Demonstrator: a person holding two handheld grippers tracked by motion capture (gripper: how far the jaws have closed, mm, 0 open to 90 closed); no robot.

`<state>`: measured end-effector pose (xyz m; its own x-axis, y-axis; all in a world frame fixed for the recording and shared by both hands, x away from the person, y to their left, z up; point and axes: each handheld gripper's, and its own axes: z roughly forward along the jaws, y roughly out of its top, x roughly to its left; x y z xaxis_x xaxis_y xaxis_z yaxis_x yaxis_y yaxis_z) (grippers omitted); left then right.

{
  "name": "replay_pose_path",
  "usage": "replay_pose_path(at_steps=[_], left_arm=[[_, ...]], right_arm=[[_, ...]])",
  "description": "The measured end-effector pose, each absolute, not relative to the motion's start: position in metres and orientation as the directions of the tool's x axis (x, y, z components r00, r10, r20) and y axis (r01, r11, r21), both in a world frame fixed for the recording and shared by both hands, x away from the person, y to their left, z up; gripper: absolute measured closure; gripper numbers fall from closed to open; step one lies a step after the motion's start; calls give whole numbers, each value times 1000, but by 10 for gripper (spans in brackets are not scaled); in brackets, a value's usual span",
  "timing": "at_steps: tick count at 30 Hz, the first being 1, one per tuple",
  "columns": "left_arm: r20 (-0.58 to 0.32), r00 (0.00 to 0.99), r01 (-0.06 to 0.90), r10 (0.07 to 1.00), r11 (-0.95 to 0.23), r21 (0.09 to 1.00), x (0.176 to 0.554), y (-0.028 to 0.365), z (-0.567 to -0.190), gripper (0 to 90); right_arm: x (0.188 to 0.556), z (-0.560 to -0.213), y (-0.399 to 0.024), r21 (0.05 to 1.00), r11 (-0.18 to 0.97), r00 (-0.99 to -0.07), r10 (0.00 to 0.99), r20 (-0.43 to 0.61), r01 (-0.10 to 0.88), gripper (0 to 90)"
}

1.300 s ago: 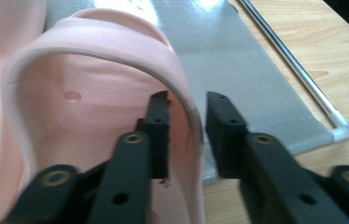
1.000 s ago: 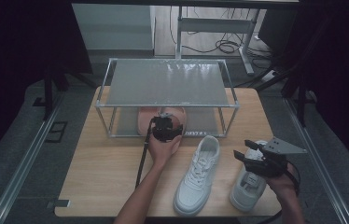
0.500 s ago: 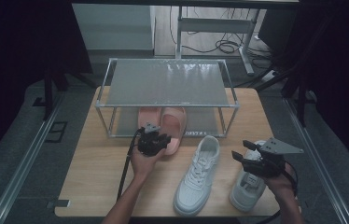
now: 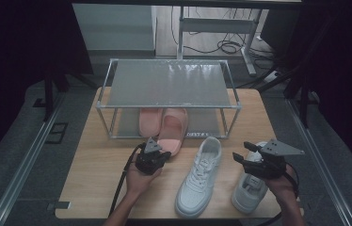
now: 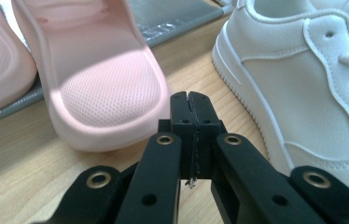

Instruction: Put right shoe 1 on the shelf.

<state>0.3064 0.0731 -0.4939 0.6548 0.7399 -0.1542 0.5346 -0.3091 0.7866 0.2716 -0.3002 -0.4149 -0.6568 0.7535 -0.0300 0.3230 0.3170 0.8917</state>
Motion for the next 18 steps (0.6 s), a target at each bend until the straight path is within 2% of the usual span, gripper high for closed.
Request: replay_pose_path(at_steps=[4,12,18], left_arm=[[-150,654,538,742,-316,782,305,76,-496,900],[-85,652,535,754,-378,756,314,74,-502,900],[-89,662,548,744,-399,735,325,70,-506,900]], right_arm=[[272,-415,-301,893,313,-654,756,-28,323,400],[272,-415,-301,893,312,-653,757,-27,325,400],[273,-416,-300,891,316,-655,755,-28,327,400]])
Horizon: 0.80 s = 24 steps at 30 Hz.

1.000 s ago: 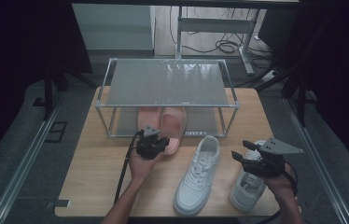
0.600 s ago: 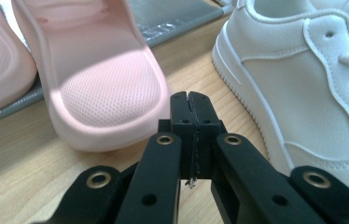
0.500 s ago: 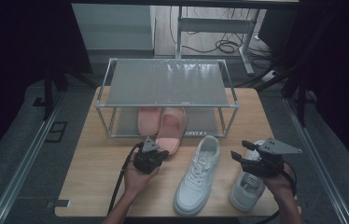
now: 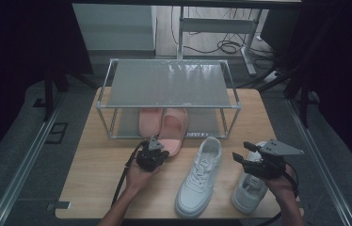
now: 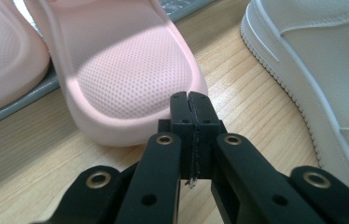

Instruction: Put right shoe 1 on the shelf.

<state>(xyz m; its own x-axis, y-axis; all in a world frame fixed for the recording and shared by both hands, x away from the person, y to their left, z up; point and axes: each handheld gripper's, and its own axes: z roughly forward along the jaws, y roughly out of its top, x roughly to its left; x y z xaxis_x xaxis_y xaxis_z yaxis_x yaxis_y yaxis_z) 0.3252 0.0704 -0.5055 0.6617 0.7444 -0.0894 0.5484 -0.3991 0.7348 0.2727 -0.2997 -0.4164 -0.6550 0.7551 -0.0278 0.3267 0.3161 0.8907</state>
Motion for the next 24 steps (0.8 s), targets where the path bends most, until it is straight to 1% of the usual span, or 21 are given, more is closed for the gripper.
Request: replay_pose_path(at_steps=[10,24], left_arm=[[-71,677,539,732,-428,726,336,59,-505,900],[-63,648,551,759,-410,727,353,50,-505,900]], right_arm=[[272,-416,-301,892,315,-653,757,-30,324,400],[273,-416,-301,892,316,-653,756,-31,324,399]])
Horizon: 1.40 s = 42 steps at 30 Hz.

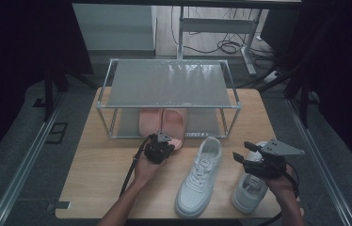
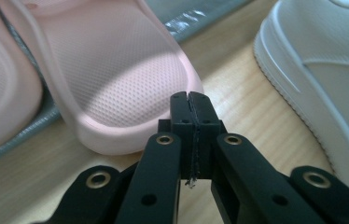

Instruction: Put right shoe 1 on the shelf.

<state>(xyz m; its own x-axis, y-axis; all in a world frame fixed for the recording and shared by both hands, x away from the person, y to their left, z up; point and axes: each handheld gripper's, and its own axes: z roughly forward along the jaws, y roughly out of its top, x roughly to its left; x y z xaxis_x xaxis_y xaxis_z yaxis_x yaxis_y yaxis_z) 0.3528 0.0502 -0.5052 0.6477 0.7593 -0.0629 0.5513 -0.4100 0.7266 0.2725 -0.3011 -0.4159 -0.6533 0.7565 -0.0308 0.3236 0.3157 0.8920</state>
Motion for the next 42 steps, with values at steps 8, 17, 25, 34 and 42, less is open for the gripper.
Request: replay_pose_path(at_steps=[8,17,25,34,42], left_arm=[[-69,626,567,777,-392,725,365,48,-506,900],[-94,605,580,791,-357,732,373,46,-507,900],[-94,588,585,804,-342,736,381,47,-508,900],[-94,569,596,817,-332,731,392,43,-509,900],[-116,547,604,829,-295,740,399,43,-513,900]], right_arm=[[272,-416,-301,891,318,-653,756,-32,324,399],[272,-416,-302,892,313,-651,759,-28,326,400],[272,-415,-301,892,315,-652,758,-31,324,400],[272,-415,-303,894,310,-649,760,-28,324,400],[272,-415,-303,894,311,-649,761,-30,324,399]])
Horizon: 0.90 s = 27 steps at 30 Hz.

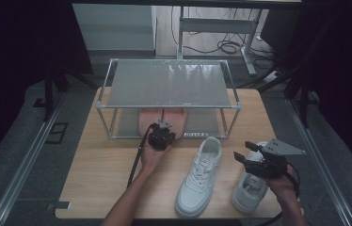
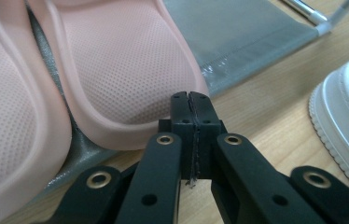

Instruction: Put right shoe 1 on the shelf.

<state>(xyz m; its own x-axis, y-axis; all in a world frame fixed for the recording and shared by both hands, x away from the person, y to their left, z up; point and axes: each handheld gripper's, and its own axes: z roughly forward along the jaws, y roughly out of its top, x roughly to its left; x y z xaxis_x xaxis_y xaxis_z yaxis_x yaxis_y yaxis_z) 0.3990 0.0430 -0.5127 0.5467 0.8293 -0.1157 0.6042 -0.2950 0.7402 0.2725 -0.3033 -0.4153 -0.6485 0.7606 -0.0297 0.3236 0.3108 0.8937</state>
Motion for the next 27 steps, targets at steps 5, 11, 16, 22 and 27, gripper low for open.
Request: replay_pose_path(at_steps=[5,11,16,22,27], left_arm=[[-119,529,607,840,-277,745,402,43,-515,900],[-117,516,618,849,-275,737,407,41,-514,900],[-120,509,625,852,-270,733,411,38,-514,897],[-121,500,629,858,-264,732,415,36,-515,892],[-126,496,630,859,-257,733,416,35,-516,894]], right_arm=[[273,-416,-303,893,312,-650,759,-29,325,399],[273,-416,-304,893,309,-646,763,-26,328,400],[273,-415,-305,894,308,-646,762,-27,326,400],[273,-415,-306,895,306,-643,765,-27,326,400],[273,-415,-306,895,305,-643,765,-27,326,400]])
